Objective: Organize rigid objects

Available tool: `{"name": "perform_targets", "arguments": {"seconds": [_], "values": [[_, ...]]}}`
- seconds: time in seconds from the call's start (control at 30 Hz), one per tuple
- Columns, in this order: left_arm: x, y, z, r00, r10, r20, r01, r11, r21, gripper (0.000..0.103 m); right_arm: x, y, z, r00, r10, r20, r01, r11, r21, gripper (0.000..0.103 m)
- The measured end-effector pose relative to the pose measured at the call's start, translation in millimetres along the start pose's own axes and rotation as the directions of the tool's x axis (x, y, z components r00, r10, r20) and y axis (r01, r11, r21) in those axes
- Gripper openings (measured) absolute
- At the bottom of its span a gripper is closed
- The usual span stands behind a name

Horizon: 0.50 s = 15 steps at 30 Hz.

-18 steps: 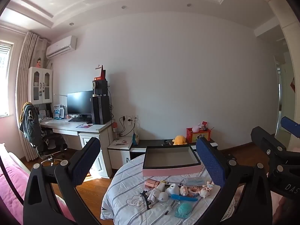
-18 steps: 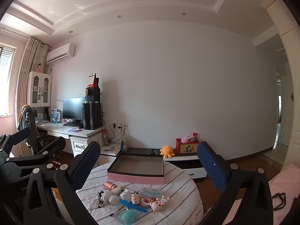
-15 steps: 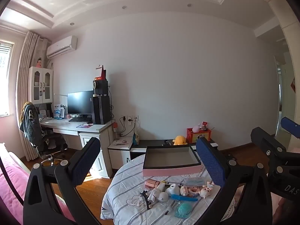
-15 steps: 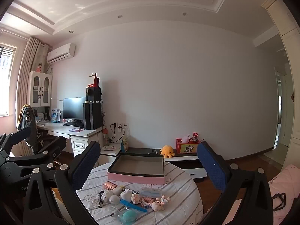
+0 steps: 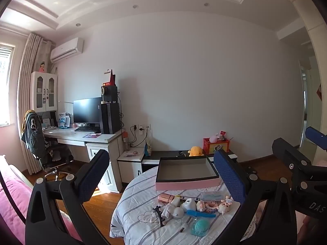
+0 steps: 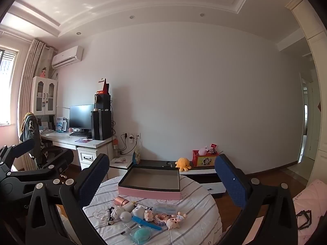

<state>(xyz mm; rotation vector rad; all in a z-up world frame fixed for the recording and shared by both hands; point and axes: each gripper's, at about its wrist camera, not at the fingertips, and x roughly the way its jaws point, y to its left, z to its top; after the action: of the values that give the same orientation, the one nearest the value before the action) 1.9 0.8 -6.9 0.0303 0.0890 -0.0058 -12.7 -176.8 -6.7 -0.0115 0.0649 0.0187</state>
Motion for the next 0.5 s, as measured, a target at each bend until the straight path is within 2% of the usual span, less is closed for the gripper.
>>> {"name": "perform_targets", "arguments": {"seconds": [0.5], "values": [[0.1,4.1,0.6,1.0,0.003,-0.007,-0.003,1.0,-0.006,0.103,2.8,-0.7,-2.4,1.0,0.006,-0.003,-0.006,1.0,-0.005,0.103]]}}
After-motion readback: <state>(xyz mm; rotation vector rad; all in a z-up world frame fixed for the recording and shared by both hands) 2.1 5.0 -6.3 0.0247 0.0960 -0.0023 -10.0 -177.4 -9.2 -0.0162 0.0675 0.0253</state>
